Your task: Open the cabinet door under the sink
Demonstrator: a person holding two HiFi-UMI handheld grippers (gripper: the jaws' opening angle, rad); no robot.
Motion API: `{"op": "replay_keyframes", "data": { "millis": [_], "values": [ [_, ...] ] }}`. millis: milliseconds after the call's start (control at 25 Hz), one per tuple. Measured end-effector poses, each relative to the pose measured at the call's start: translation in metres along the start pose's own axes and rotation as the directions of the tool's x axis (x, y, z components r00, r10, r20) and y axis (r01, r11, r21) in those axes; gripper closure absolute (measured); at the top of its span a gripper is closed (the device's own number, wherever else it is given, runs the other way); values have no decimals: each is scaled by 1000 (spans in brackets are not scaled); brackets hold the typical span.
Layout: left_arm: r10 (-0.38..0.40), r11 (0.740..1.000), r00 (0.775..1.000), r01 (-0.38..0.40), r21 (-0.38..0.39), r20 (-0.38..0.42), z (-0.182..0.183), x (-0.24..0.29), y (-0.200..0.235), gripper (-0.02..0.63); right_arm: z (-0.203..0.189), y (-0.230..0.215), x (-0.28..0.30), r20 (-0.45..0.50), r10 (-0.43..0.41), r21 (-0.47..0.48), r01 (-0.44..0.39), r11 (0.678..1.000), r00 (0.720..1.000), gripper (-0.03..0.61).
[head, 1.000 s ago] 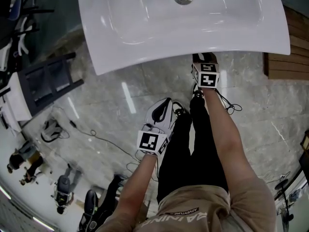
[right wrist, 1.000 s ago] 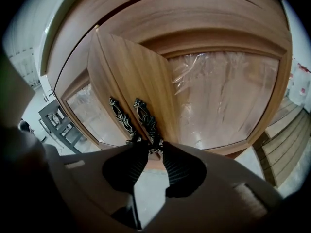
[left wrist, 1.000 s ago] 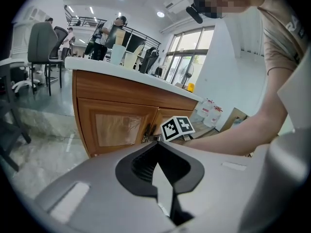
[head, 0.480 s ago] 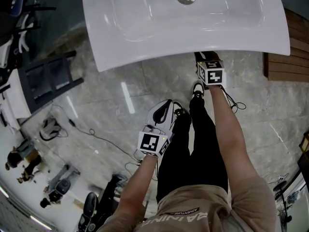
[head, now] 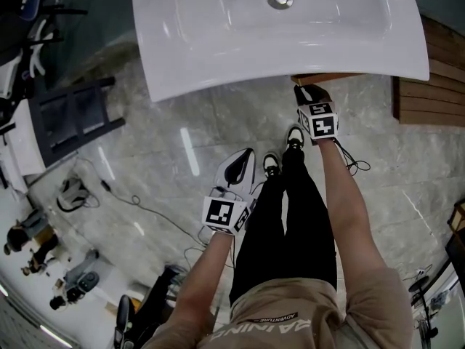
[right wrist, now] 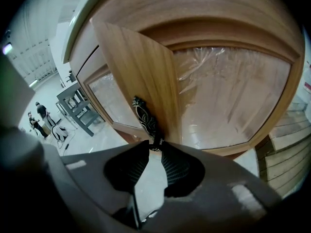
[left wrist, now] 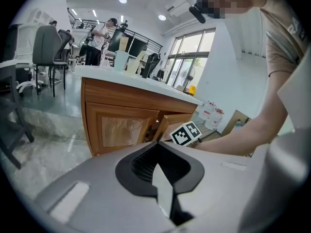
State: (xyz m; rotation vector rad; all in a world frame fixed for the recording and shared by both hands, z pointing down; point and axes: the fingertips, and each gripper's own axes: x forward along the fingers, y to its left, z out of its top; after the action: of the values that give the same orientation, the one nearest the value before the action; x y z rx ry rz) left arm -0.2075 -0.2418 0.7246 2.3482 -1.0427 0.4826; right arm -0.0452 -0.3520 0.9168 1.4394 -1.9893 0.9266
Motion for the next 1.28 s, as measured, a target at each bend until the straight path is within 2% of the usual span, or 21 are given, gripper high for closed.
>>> {"op": "replay_keyframes", "data": {
  "millis": [560,800,920,1120,1280],
  "values": [
    [-43,997,999,45,63,-28,-33,-25,-18,595,-46,-6,-37,-18,42,-170,-45,984,999,492],
    [7,998,999,-5,60,-41,-46,-26,-30,595,-60,-8,-53,4,96,-240,-92,966,995,492],
    [53,998,998,-52,43,-19,-47,-22,-44,595,-66,-9,-60,-1,137,-276,-132,952,991,492],
    [122,992,992,-121,-48,20,-58,-11,-96,595,-93,-15,-78,-48,206,-359,-209,910,977,492],
    [140,989,989,-136,-60,56,-58,-8,-137,595,-106,-26,-97,-55,241,-404,-243,882,969,491]
  ]
}}
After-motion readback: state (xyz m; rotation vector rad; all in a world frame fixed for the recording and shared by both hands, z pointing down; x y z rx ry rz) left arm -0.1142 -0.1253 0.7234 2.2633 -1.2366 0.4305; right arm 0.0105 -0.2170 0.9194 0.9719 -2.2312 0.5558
